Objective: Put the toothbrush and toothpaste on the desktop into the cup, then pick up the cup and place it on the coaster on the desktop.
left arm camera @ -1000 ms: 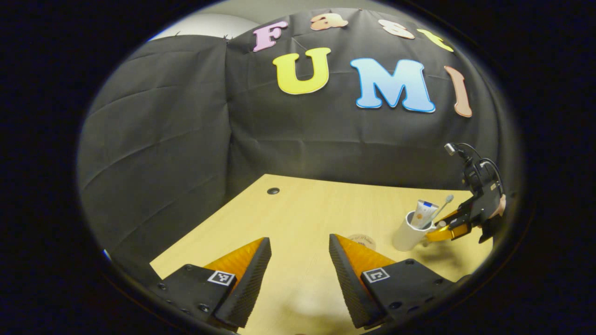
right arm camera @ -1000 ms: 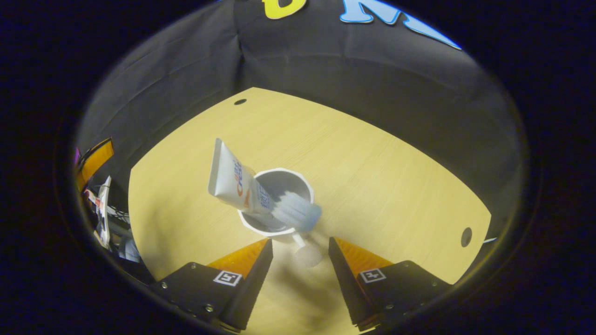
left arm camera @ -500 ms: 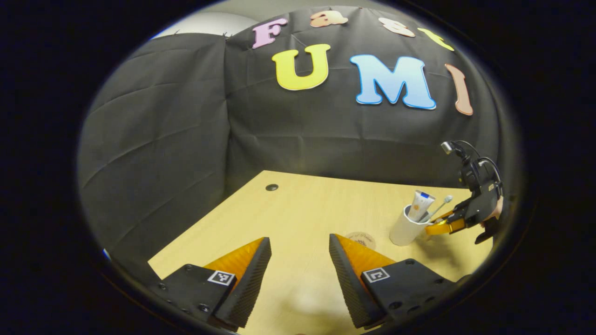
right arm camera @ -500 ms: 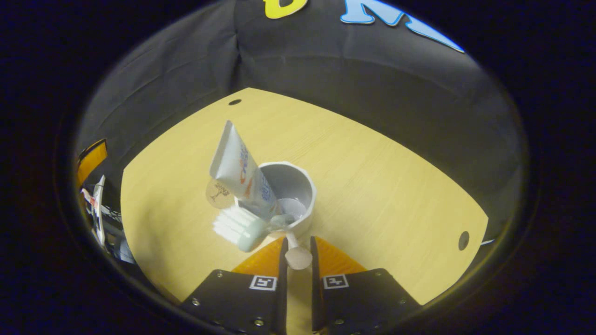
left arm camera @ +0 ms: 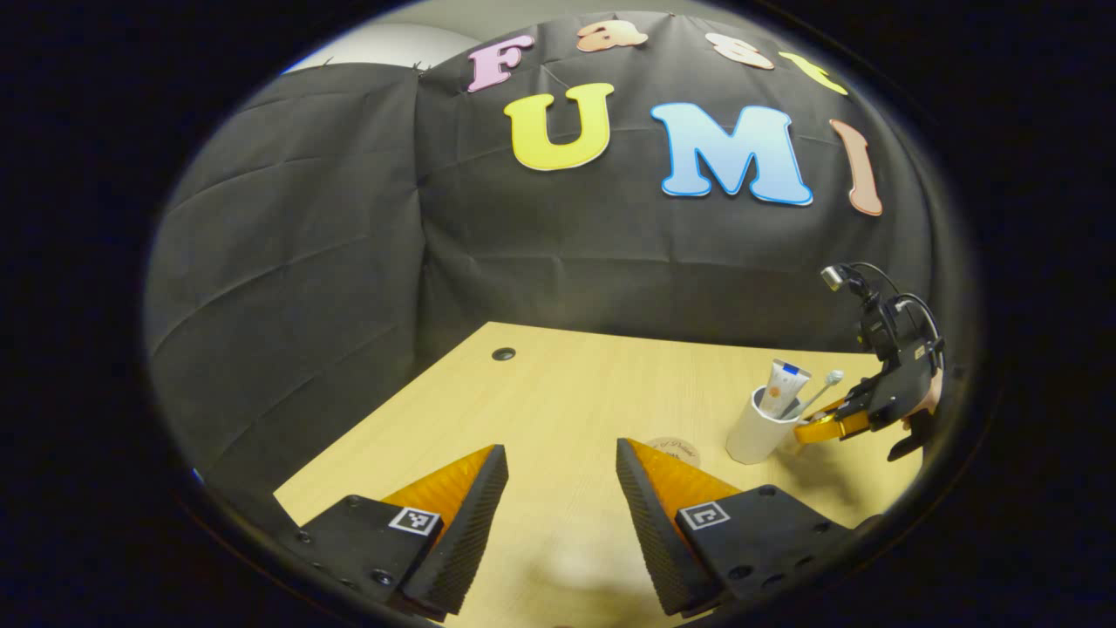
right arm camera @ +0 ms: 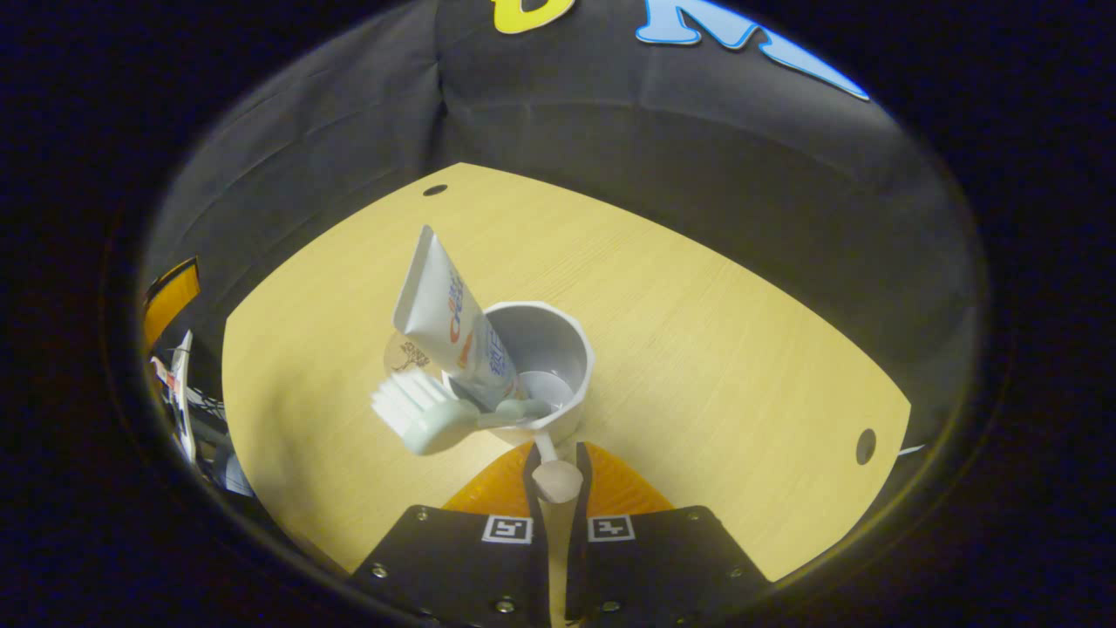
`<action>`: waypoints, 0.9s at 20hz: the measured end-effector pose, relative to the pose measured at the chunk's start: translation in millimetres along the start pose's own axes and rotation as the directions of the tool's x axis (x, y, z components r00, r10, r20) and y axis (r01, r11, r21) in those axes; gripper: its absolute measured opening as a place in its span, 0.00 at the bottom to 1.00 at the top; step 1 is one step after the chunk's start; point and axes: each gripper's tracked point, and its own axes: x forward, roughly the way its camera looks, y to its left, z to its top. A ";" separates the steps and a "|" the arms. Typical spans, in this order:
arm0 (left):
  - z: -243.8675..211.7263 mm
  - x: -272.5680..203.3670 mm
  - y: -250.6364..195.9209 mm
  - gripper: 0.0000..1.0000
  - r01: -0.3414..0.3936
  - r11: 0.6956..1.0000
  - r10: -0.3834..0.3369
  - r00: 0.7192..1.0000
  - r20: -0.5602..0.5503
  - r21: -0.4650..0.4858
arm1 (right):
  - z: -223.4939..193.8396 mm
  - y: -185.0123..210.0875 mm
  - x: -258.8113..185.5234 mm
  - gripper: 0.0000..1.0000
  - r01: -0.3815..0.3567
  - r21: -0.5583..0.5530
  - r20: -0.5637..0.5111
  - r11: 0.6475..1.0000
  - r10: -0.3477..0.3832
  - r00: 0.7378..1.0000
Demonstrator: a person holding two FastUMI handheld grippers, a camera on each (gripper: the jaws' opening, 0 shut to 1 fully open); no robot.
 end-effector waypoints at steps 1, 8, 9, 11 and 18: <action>0.1 -0.1 0.8 0.83 0.000 1.000 0.000 1.000 -0.002 -0.001 | 0.7 0.2 0.6 0.08 0.003 0.005 0.004 1.000 -0.003 1.000; 1.6 -0.1 4.7 0.84 -0.007 1.000 0.007 1.000 0.002 0.002 | 2.5 9.7 0.6 0.08 -0.004 0.048 0.027 0.999 0.003 1.000; 1.2 0.2 3.8 0.82 -0.005 1.000 0.005 1.000 0.003 -0.001 | 4.6 11.5 -0.7 0.08 -0.004 0.046 0.033 0.999 0.002 0.999; 1.4 -3.0 2.8 0.84 -0.003 1.000 0.003 1.000 0.002 -0.004 | 5.2 16.6 -0.3 0.08 -0.001 0.042 0.031 0.999 0.000 1.000; -1.2 -8.7 14.1 0.84 -0.011 1.000 0.011 1.000 0.005 -0.011 | 12.7 29.0 -3.5 0.08 -0.036 0.118 0.074 0.992 0.027 0.997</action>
